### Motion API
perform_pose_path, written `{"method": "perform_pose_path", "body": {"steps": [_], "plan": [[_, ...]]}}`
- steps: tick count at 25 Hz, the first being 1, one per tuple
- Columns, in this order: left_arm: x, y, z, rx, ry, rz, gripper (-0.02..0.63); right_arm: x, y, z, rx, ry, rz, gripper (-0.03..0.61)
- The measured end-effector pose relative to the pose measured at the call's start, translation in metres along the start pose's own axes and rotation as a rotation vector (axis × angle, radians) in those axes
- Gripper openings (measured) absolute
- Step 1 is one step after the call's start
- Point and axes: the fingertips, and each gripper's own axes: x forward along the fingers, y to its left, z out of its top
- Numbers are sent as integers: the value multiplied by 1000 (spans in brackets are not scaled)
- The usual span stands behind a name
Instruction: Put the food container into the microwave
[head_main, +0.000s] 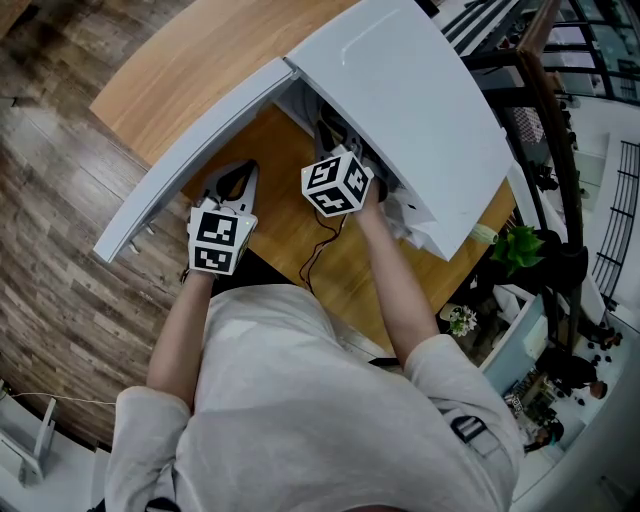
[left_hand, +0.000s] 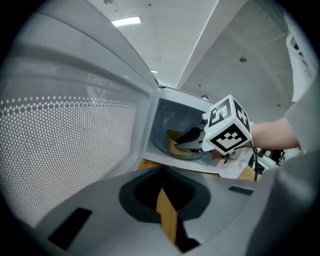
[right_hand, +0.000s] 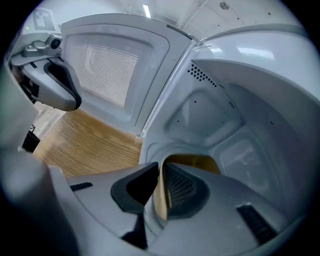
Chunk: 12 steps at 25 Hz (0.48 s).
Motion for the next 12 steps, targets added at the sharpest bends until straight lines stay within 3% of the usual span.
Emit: {"method": "perform_pose_path", "body": {"steps": [12], "plan": [[-2, -6, 1, 31, 26, -7, 12, -1, 5, 6, 93, -34, -14, 111]]}}
